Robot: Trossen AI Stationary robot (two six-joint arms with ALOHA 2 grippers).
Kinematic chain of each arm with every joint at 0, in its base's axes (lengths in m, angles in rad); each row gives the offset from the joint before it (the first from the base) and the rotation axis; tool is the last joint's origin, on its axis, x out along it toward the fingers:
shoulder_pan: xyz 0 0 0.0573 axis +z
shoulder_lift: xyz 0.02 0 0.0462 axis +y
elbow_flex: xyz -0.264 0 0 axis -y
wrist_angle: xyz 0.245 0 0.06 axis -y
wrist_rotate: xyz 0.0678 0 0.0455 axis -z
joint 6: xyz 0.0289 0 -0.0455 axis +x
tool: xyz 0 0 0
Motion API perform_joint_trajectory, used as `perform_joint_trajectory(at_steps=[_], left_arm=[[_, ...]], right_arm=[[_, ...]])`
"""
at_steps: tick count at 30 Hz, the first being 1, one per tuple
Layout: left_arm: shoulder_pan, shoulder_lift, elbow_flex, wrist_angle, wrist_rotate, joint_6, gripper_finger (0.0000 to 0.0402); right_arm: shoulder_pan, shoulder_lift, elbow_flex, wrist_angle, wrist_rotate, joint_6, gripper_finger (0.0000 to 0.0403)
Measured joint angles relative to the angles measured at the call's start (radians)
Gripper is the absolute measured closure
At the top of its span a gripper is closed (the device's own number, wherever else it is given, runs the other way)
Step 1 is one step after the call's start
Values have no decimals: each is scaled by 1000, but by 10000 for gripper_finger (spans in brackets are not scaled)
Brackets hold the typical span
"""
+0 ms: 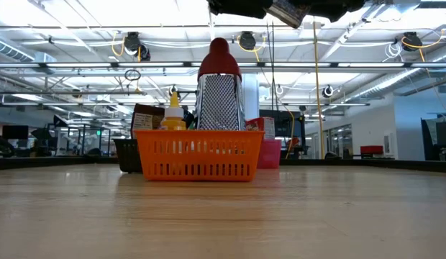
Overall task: Pick & Place Kitchen Items
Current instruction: Put the red seasoning can into the black bin
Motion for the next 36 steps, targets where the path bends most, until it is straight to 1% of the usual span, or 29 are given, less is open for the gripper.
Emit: perform_joint_trajectory(at_steps=[7, 11, 16, 19, 29, 36], left_arm=[[-1, 2, 0, -26, -23, 19, 190], [2, 2, 0, -21, -1, 24, 190], [-4, 2, 0, -11, 7, 82, 190], [-4, 2, 0, 7, 24, 127, 190], [-15, 2, 0, 10, 14, 136, 190], [-31, 2, 0, 10, 27, 138, 189]], right_arm=[[0, 2, 0, -20, -17, 37, 233], [0, 2, 0, -22, -17, 43, 233], [1, 1, 0, -24, -25, 46, 233], [2, 1, 1, -15, -58, 51, 233], [2, 2, 1, -17, -58, 47, 234], [2, 3, 1, -21, -55, 41, 234]])
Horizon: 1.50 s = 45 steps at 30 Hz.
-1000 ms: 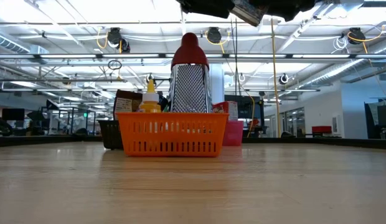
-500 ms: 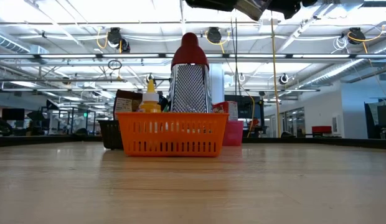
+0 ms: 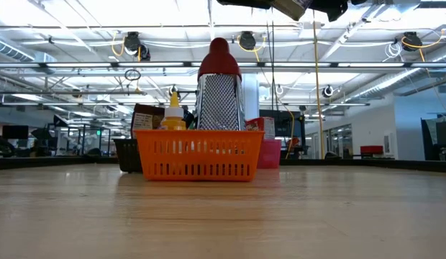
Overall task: Pick & Place Kitchen Items
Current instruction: Put the red seasoning can into the black bin
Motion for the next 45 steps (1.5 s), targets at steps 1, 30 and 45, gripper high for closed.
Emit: perform_joint_trajectory(at_steps=[1, 30, 45], left_arm=[[-2, 0, 0, -1, 0, -2, 187], [-9, 0, 2, -40, -6, -125, 126], [-13, -5, 8, 16, 68, -135, 126]], right_arm=[[0, 0, 0, 0, -1, -2, 234], [-12, 1, -1, 7, 12, -48, 234], [-19, 3, -4, 17, -5, -59, 234]])
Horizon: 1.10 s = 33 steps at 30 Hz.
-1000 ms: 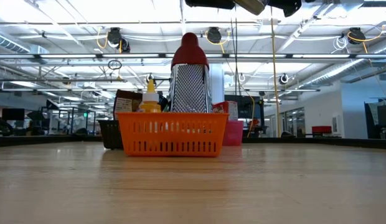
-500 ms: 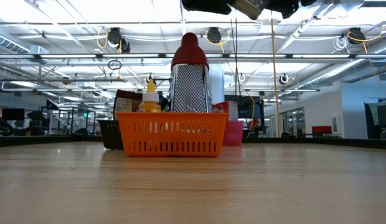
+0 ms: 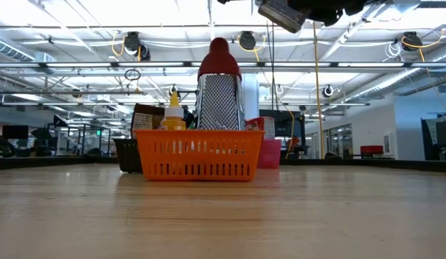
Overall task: Pick & Place Kitchen Items
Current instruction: Put the red seasoning can into the black bin
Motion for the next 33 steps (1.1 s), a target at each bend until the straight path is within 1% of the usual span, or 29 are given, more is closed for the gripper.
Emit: perform_joint_trajectory(at_steps=[3, 10, 15, 22, 29, 33], left_arm=[[3, 0, 0, 27, -20, -2, 126], [14, 2, -2, 121, -4, -2, 126], [15, 8, -3, 130, -5, -2, 128], [23, 65, -6, 143, -9, 13, 130], [28, 56, -6, 157, -8, 20, 170], [29, 51, -6, 174, 26, 17, 196]], right_arm=[[-3, -1, 0, 1, -14, 22, 234], [-3, 7, 0, 9, -27, 46, 234], [-3, 30, 1, 46, -30, 28, 234], [-3, 40, 2, 60, -32, 11, 234], [-2, 40, 2, 58, -34, 12, 234], [-2, 40, 3, 55, -34, 13, 234]])
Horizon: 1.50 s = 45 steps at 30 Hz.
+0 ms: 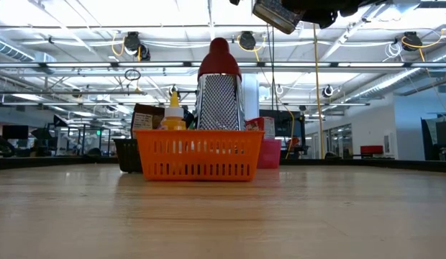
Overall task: Pick & Place Kitchen Items
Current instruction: Put the red seasoning can into the black bin
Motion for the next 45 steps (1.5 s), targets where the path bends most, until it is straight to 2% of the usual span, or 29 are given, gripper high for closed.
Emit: perform_joint_trajectory(at_steps=[7, 16, 22, 28, 32, 39, 42, 45], left_arm=[[1, 0, 0, -4, 16, -8, 243], [1, 0, 0, -12, 16, -10, 225], [1, 0, 0, -20, 7, -9, 243], [1, 1, 0, -51, -23, -12, 236], [0, 1, 0, -69, -46, -12, 224], [1, -6, 0, -101, -57, 0, 244], [-1, -16, 0, -132, -104, 0, 243], [-3, -25, 0, -183, -166, 0, 225]], right_arm=[[0, -1, 0, -4, 6, 8, 234], [0, 0, 0, -6, 2, 3, 232], [0, 0, 0, -6, -1, -6, 212], [1, 0, 0, -4, -1, 8, 198], [3, 0, 0, -14, 2, 47, 180], [3, -9, 2, -99, 2, 53, 139], [3, -15, 2, -126, 5, 68, 127], [3, -15, 2, -167, 1, 88, 120]])
